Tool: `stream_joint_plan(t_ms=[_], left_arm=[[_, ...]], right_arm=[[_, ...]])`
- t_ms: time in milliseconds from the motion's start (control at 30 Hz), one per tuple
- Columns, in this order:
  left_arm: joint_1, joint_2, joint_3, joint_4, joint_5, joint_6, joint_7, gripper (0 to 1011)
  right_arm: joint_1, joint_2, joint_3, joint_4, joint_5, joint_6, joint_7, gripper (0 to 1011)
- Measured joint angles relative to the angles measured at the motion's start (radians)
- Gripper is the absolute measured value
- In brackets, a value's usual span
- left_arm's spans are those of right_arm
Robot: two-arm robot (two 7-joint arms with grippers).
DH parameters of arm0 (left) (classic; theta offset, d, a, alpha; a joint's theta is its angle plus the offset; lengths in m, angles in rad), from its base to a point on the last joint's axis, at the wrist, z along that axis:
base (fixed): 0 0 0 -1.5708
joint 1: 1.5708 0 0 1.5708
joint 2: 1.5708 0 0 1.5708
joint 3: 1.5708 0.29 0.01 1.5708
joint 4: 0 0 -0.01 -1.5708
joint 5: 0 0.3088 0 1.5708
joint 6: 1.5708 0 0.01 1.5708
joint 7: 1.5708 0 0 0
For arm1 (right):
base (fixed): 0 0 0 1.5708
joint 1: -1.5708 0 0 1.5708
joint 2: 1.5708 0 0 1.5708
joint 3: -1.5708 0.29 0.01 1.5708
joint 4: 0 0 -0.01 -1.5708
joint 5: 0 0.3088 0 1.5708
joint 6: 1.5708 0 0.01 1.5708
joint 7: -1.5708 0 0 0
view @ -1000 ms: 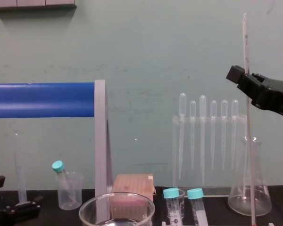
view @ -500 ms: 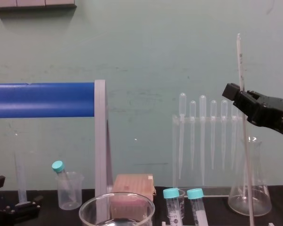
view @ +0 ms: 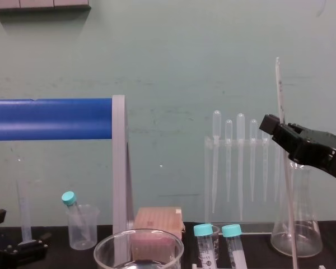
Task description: Hold the thermometer with one hand and immerse one end into the beaker, then reinsert it into the test tube rack.
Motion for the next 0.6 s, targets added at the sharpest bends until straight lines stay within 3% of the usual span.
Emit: stream_joint_plan(t_ms=[600], left_arm=[[0.0, 0.0, 0.0, 0.0, 0.0, 0.0, 0.0, 1008]], right_arm=[[-0.007, -0.002, -0.002, 0.022, 0.003, 0.024, -0.015, 56]])
